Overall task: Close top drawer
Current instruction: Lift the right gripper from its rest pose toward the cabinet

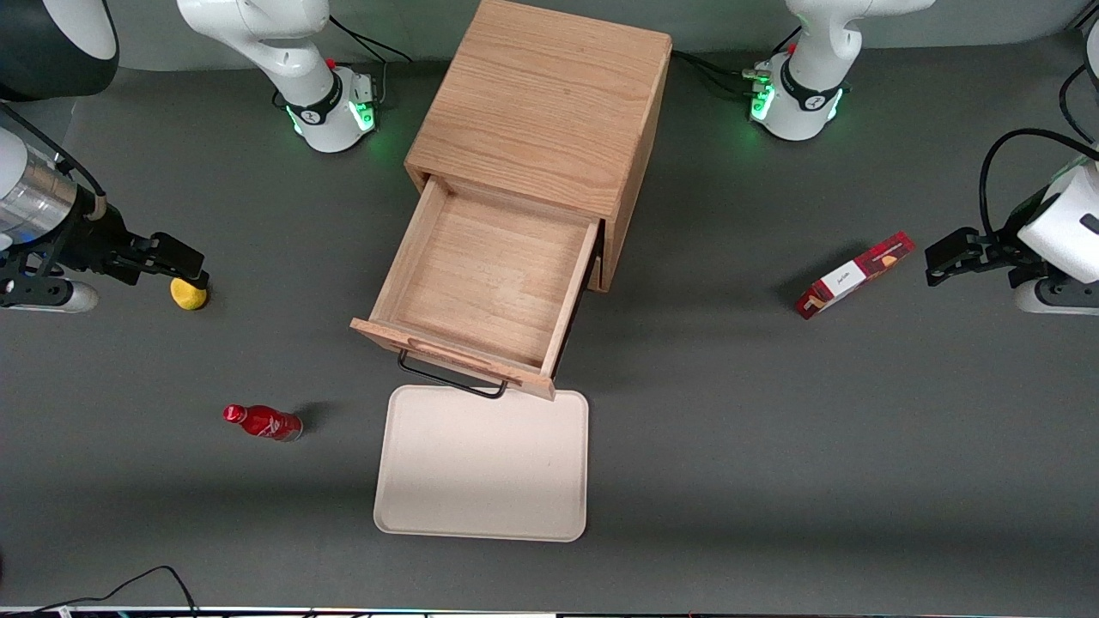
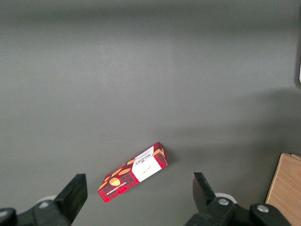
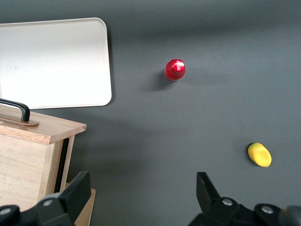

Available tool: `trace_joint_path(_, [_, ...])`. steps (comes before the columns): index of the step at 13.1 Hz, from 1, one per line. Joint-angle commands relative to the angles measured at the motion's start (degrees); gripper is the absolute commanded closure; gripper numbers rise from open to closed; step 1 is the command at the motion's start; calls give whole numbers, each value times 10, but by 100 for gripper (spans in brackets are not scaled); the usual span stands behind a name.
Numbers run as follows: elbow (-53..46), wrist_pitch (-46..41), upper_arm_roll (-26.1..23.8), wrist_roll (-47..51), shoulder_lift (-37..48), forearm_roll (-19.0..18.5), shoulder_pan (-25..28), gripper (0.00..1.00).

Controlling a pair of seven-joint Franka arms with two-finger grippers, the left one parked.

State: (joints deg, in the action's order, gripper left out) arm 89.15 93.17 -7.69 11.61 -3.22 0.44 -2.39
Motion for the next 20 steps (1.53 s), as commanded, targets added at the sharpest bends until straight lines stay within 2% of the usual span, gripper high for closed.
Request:
trace_joint_path(1, [-9,-9,-2,15,-5,-6,1,0])
trace_joint_path(6, [-27,-8,-2,7,-20,-3,9,0])
trace_joint_path(11, [-145,-25,-41,-3,-110,18,15,0])
trace_joint_path(16, [-227,-25,-44,-161,-188,55,16,0])
trace_joint_path(18, [-273,-25,-44,-240,-234,56,31,0])
trace_joint_path(20, [-300,-16,-55,-267,-269,56,39,0])
